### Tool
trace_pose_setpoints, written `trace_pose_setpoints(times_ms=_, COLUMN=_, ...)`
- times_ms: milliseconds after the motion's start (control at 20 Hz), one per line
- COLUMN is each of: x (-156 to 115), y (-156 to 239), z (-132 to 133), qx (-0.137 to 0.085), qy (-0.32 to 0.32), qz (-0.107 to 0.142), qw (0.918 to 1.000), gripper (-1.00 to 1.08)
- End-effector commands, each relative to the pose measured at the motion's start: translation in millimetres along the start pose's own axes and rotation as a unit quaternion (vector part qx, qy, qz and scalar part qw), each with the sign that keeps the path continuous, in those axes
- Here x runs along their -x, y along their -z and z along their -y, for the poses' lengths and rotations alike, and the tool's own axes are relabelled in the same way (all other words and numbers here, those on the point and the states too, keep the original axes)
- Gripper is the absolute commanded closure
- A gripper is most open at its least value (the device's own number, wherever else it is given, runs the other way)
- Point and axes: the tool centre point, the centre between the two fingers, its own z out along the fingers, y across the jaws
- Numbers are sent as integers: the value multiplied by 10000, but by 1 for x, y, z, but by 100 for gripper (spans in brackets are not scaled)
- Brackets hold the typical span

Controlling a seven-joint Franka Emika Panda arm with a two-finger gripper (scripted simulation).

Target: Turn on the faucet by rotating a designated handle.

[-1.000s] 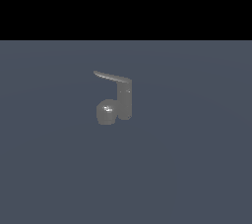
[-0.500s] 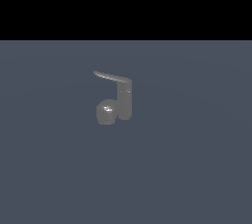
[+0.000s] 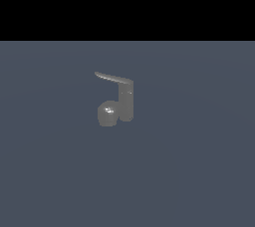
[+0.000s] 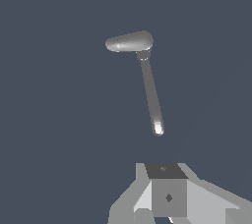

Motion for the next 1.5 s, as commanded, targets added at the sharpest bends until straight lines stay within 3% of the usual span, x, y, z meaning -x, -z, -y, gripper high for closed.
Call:
trace_pose_setpoints(times_ms=0, x=-17, y=-10, z=7, qx=-97, qy=-352, qz=72, qw=9993, gripper=108)
trace_pose_setpoints(times_ms=350, x=-62, y=-43, z=25, qx=-253, qy=-1371, qz=256, qw=9899, gripper=108)
trace_pose_setpoints(times_ms=700, x=-105, y=-83, z=39, qx=-276, qy=-2423, qz=380, qw=9691, gripper=108)
trace_pose_setpoints(times_ms=1050, x=-145, y=-128, z=50, qx=-192, qy=-3465, qz=401, qw=9370, gripper=108)
trace_pose_setpoints(times_ms=1450, x=-186, y=-184, z=58, qx=-16, qy=-4593, qz=259, qw=8879, gripper=108)
